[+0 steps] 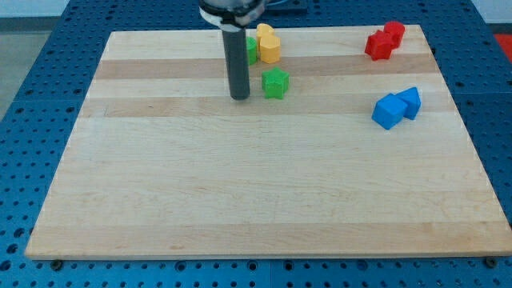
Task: Move your arm slightly up
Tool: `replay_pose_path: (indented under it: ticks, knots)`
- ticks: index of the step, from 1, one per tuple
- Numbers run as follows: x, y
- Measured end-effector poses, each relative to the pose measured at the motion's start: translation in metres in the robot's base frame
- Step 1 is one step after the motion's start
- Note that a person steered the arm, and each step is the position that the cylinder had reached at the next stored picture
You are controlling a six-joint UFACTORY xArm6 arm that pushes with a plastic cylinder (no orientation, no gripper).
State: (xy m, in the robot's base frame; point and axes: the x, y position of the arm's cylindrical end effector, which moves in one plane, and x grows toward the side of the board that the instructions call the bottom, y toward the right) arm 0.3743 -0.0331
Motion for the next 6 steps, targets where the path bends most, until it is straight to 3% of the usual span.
replay_pose_path:
  ticks: [1, 2, 4, 6]
  knots:
    - [0.006, 0.052]
    - [-0.006, 0.061]
    - [-0.044, 0.044]
    - [-0.055, 0.046]
